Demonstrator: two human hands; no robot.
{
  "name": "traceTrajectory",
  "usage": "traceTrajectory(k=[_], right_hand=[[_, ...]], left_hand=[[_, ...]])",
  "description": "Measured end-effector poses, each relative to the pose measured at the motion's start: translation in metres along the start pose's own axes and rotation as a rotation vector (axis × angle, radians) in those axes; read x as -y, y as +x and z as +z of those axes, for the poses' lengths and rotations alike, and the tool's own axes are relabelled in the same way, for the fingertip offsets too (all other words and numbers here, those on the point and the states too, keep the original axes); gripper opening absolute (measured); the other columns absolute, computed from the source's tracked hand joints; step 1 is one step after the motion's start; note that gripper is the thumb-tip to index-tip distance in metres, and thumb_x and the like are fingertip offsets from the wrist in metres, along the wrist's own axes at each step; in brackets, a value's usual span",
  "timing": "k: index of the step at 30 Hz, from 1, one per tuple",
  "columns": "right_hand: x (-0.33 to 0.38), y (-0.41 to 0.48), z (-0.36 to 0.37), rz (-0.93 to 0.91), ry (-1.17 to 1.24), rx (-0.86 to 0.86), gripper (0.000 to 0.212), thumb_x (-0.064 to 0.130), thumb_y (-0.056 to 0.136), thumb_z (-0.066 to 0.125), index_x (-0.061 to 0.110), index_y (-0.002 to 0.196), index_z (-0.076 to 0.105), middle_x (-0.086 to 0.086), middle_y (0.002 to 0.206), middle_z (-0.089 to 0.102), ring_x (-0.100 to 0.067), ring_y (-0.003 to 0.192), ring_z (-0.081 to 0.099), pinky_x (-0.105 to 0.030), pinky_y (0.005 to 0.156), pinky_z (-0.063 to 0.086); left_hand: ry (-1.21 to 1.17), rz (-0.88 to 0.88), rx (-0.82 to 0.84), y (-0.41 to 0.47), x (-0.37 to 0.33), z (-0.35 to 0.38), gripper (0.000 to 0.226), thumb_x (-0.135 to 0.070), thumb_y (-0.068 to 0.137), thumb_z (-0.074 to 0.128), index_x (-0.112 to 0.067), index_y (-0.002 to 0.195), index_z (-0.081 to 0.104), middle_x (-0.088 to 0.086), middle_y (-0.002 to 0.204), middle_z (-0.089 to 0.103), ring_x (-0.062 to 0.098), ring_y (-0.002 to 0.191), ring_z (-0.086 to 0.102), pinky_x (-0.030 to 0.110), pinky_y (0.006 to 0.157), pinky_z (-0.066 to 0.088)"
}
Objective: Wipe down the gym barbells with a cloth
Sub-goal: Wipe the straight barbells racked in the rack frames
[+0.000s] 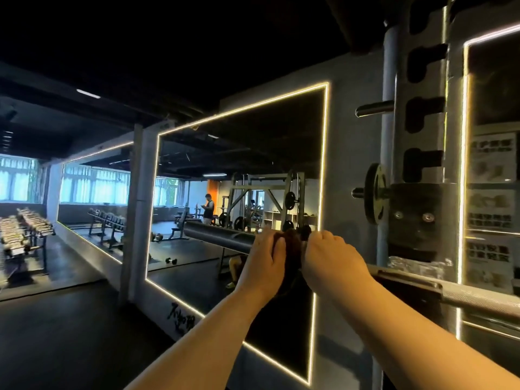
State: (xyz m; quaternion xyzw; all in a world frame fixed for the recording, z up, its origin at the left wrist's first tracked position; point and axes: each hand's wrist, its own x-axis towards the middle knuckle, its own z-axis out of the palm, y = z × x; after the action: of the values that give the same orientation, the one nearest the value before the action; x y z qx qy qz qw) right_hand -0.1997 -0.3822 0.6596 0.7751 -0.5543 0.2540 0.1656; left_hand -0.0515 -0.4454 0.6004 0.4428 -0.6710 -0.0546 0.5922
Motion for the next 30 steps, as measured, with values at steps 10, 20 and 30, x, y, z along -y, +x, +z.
traceTrajectory(k=[10, 20, 30], right_hand=[[0.000, 0.009, 0.025, -0.018, 0.049, -0.125, 0.026, 0.025, 0.108, 0.032, 0.013, 0.111, 0.054, -0.005, 0.107, 0.053, -0.026, 0.096, 0.054, -0.037, 0.083, 0.051], [-0.010, 0.017, 0.029, 0.001, 0.066, -0.121, 0.031, 0.035, 0.108, 0.031, 0.015, 0.100, 0.054, -0.002, 0.093, 0.053, -0.022, 0.086, 0.053, -0.032, 0.071, 0.041], [-0.014, 0.017, 0.031, -0.019, 0.058, -0.119, 0.031, 0.038, 0.107, 0.030, 0.020, 0.092, 0.050, 0.004, 0.083, 0.047, -0.014, 0.074, 0.047, -0.031, 0.065, 0.039]], left_hand=[[-0.041, 0.068, -0.014, -0.003, -0.008, 0.000, 0.017, -0.037, 0.108, 0.038, -0.027, 0.113, 0.051, -0.007, 0.115, 0.052, 0.006, 0.098, 0.058, 0.021, 0.079, 0.051], [-0.011, -0.130, -0.225, 0.026, 0.018, -0.018, 0.016, -0.034, 0.109, 0.035, -0.029, 0.098, 0.046, -0.010, 0.108, 0.045, 0.015, 0.102, 0.057, 0.046, 0.090, 0.058], [0.020, 0.062, -0.151, 0.018, 0.030, -0.020, 0.008, -0.029, 0.108, 0.038, -0.027, 0.111, 0.044, -0.009, 0.129, 0.037, 0.011, 0.127, 0.044, 0.045, 0.109, 0.046]])
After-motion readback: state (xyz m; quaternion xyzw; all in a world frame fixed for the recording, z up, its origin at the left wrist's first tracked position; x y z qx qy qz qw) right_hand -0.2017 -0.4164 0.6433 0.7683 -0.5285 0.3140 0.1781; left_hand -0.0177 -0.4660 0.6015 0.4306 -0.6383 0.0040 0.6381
